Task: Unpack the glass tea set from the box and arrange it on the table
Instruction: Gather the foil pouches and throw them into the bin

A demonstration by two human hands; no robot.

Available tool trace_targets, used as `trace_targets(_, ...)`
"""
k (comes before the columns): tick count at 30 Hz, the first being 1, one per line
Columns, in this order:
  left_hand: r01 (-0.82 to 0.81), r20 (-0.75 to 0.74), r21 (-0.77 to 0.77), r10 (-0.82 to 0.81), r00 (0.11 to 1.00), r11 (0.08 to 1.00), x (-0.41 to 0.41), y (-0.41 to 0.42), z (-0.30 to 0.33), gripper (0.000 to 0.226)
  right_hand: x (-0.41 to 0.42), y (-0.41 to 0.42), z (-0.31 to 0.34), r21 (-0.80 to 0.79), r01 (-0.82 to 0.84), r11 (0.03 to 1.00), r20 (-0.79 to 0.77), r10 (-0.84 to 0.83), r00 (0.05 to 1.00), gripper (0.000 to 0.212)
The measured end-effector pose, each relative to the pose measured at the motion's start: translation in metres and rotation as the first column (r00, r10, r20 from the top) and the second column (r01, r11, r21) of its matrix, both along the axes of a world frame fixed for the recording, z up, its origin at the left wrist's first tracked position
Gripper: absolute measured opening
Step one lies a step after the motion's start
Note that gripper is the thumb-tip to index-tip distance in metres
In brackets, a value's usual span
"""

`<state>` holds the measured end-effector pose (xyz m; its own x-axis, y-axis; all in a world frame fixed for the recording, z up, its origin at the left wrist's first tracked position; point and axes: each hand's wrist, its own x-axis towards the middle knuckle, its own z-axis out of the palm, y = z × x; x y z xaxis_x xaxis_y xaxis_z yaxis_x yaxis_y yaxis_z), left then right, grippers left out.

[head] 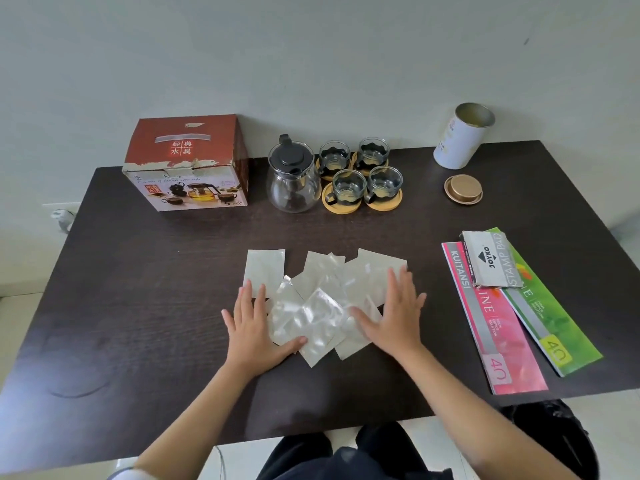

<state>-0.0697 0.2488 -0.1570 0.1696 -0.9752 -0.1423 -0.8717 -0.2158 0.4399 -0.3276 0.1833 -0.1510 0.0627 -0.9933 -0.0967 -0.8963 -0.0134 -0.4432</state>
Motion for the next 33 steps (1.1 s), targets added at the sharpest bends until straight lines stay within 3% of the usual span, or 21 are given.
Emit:
trace_targets(4, 0.054, 0.102, 0.127, -0.067, 0.993, 0.99, 0.019, -0.009, -0.001, 0.147, -0.009, -0.029, 0.002, 0.147, 0.197, 0.969, -0.083, -0.187, 0.979, 0.107)
trace_targets(8, 0.132, 0.174, 0.166, -0.161, 0.972, 0.977, 0.003, -0.012, -0.004, 0.135, 0.015, -0.013, -0.006, 0.115, 0.106, 0.988, -0.033, -0.103, 0.994, 0.097)
trace_targets(11, 0.155, 0.104, 0.108, -0.166, 0.981, 0.982, -0.028, -0.008, -0.007, 0.115, 0.039, 0.011, -0.01, 0.054, 0.056, 0.997, 0.086, -0.061, 0.994, 0.09)
trace_targets(15, 0.029, -0.133, -0.037, -0.034, 0.991, 0.999, -0.05, 0.001, -0.007, 0.105, 0.045, 0.029, -0.007, 0.007, 0.114, 0.993, 0.318, -0.111, 0.942, 0.09)
trace_targets(17, -0.049, -0.208, -0.115, 0.024, 0.978, 0.992, -0.045, 0.005, -0.004, 0.104, 0.034, 0.04, -0.007, -0.03, 0.127, 0.992, 0.275, -0.113, 0.955, 0.098)
trace_targets(20, -0.149, -0.249, -0.099, 0.121, 0.961, 0.984, -0.033, 0.005, -0.002, 0.106, 0.016, 0.058, -0.012, 0.001, 0.067, 0.998, 0.055, -0.067, 0.996, 0.114)
trace_targets(23, -0.144, -0.269, -0.042, 0.128, 0.955, 0.989, -0.033, 0.0, -0.001, 0.103, 0.018, 0.073, -0.017, 0.113, -0.063, 0.992, -0.134, 0.078, 0.988, 0.122)
trace_targets(25, -0.134, -0.275, -0.031, 0.121, 0.954, 0.99, -0.041, -0.004, -0.001, 0.099, 0.029, 0.073, -0.02, 0.142, -0.082, 0.986, -0.181, 0.108, 0.978, 0.12)
trace_targets(30, -0.131, -0.353, -0.021, 0.116, 0.928, 0.991, -0.054, -0.01, -0.002, 0.096, 0.054, 0.055, -0.017, 0.132, -0.099, 0.986, -0.119, 0.115, 0.986, 0.111)
trace_targets(33, -0.113, -0.443, -0.038, 0.085, 0.893, 0.993, -0.044, -0.008, -0.004, 0.092, 0.056, 0.046, -0.012, 0.059, -0.08, 0.995, 0.039, 0.078, 0.996, 0.11)
